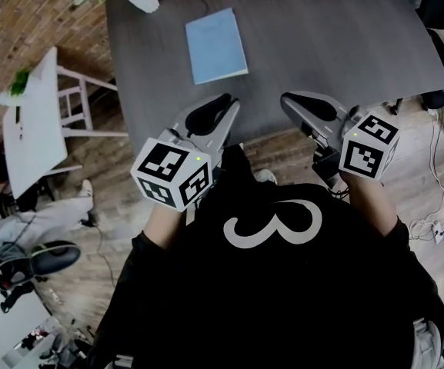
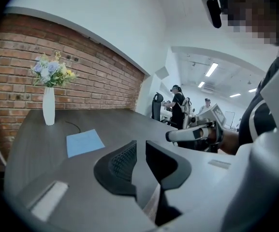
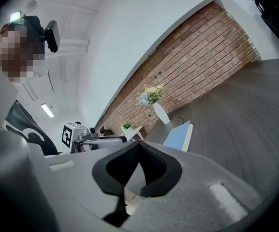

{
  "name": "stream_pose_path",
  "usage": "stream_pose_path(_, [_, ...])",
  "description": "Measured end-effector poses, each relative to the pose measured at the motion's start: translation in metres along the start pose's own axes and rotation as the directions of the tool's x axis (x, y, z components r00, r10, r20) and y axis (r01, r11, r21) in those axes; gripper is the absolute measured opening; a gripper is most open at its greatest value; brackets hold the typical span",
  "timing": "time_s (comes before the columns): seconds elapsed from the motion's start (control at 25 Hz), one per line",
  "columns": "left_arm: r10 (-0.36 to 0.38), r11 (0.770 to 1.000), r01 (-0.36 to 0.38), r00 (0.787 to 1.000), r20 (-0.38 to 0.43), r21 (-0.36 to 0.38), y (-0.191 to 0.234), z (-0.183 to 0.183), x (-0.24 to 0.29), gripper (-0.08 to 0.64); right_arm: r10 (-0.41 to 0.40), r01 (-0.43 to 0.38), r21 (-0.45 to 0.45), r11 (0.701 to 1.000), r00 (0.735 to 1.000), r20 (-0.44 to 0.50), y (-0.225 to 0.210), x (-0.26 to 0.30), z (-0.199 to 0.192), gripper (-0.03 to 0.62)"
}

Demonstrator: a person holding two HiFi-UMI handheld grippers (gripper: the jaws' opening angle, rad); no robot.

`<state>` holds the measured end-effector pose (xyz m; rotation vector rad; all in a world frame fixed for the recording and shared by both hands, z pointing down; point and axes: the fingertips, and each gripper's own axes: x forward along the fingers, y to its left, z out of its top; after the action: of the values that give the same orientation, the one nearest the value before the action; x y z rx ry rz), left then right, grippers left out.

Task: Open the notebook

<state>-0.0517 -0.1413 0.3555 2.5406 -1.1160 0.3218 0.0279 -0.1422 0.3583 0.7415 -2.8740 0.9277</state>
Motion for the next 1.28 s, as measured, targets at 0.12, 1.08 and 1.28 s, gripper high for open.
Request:
stream_pose_path(0.12, [0.009,1.000,-0.009,0.999,-0.034,0.017,0.019,-0.006,0.017,0.087,-0.030,0.030,0.028,0.999,0.999,0.011,-0.012,0.005,0.002,0.000])
stream_pose_path(1.08, [0.197,0.954,-0.108,0.930,-0.311,0.281,0.108,-0.078,0.141,0.290,-0.202,0.185,0.226,0.956,0.978,0.053,-0.093,0.007,-0.020,0.000])
stream_pose_path(1.28, [0.261,0.931,-0.146,0.908,-0.329,0.335,0.118,-0.089,0.149,0.308,-0.210,0.192,0.238,0.952,0.976,0.055,-0.097,0.003,-0.024,0.000])
